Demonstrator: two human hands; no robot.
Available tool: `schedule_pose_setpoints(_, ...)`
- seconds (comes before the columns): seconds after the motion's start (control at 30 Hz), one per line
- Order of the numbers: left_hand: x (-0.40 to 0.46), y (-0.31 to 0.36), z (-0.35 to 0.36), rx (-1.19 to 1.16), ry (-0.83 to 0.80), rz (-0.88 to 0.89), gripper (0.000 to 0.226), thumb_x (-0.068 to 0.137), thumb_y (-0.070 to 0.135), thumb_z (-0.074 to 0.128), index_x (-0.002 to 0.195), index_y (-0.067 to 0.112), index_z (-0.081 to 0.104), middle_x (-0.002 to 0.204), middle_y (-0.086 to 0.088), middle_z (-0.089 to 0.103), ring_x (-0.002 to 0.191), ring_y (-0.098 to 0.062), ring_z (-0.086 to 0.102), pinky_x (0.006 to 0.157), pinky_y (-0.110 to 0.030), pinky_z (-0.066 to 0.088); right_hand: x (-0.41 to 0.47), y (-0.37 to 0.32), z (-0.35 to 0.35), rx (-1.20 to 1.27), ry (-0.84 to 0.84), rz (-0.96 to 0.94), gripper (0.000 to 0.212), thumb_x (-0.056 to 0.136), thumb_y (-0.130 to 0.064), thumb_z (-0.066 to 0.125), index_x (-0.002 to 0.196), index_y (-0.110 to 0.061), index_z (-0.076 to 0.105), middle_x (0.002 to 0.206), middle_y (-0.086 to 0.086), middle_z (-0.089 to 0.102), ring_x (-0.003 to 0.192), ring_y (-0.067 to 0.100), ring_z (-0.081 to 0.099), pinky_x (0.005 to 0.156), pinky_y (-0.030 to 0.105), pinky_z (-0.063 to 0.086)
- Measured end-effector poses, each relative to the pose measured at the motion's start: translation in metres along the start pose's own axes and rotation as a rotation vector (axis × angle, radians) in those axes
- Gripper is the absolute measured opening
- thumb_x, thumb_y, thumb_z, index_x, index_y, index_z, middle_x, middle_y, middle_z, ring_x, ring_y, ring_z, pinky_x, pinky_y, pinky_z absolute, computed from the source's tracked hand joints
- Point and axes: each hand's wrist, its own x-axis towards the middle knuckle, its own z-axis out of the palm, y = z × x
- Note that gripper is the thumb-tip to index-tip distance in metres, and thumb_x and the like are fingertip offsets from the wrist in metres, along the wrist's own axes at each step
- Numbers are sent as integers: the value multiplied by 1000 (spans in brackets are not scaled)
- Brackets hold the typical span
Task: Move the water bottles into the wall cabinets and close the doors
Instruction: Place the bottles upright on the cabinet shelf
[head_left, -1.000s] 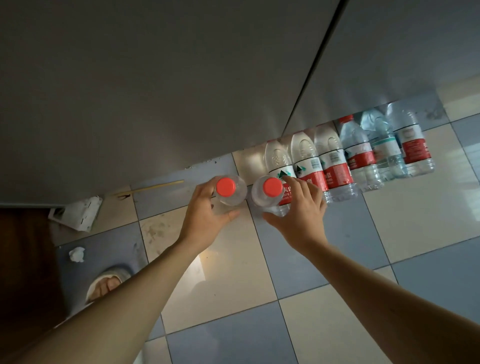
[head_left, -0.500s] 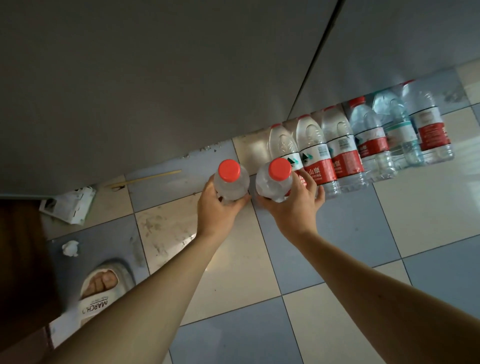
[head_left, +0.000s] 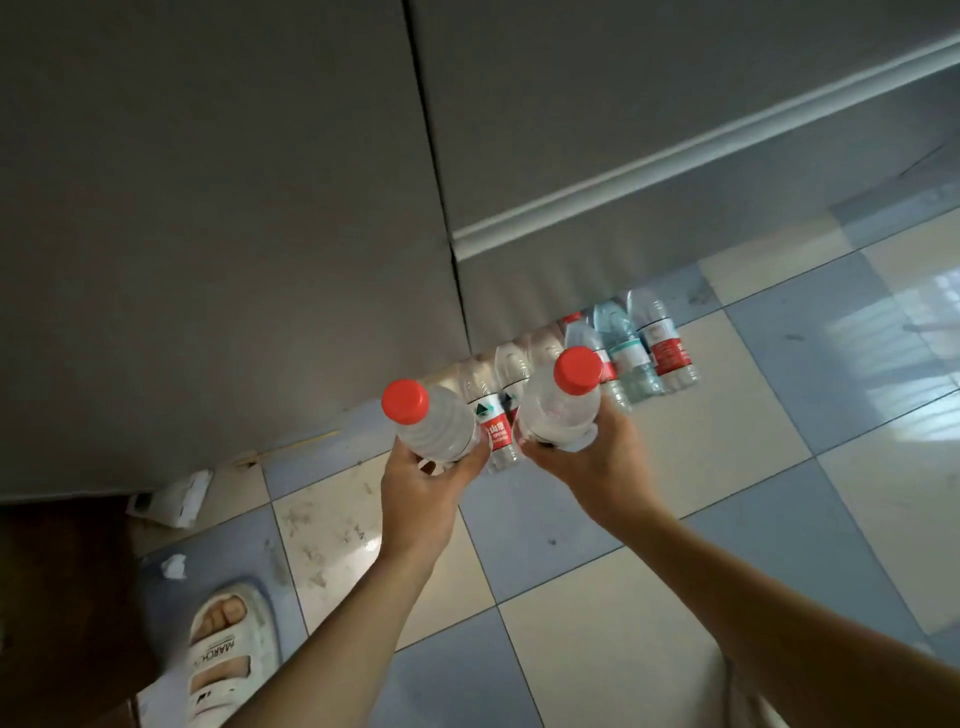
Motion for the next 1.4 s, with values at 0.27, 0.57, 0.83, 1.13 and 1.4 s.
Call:
schedule_pose_setpoints(0.27, -77, 166, 31, -34, -59, 147, 57, 67, 41, 93, 117, 30, 67, 109, 14, 74, 102, -4, 70, 89, -28, 57, -34, -128, -143, 0, 86, -91, 63, 68, -41, 90, 123, -34, 59, 111, -17, 68, 100, 2, 64, 80, 20, 51)
schedule_pose_setpoints(0.57, -203, 361, 18, -87, -22, 332, 44, 62, 42, 96, 96, 49, 69, 93, 26, 73, 85, 8, 69, 62, -7, 50, -91, -311, -286, 122, -34, -249, 65, 63, -45, 92, 120, -36, 61, 108, -18, 72, 100, -2, 68, 77, 18, 55)
schedule_pose_setpoints(0.83, -296, 546, -34, -171, 113, 605, 47, 68, 26, 94, 108, 22, 72, 100, 11, 77, 95, -4, 71, 79, -19, 56, -139, -498, -374, 175, -120, -467, 62, 59, -31, 91, 115, -26, 63, 99, -15, 76, 90, 2, 73, 70, 14, 54)
schedule_pose_setpoints(1.13, -349, 735, -199, -125, 93, 958, 36, 70, 33, 92, 100, 29, 73, 92, 8, 78, 86, -12, 74, 72, -25, 60, -189, -735, -358, 239, 40, -697, 53, 60, -37, 90, 107, -28, 68, 99, -11, 77, 95, 8, 72, 76, 24, 58)
schedule_pose_setpoints(1.4, -384, 850, -354, -102, 168, 1106, 29, 75, 38, 88, 98, 26, 75, 91, 11, 78, 86, -5, 73, 75, -26, 58, -232, -922, -320, 329, 73, -863, 52, 61, -47, 88, 106, -30, 68, 101, -11, 77, 96, 8, 72, 88, 37, 58)
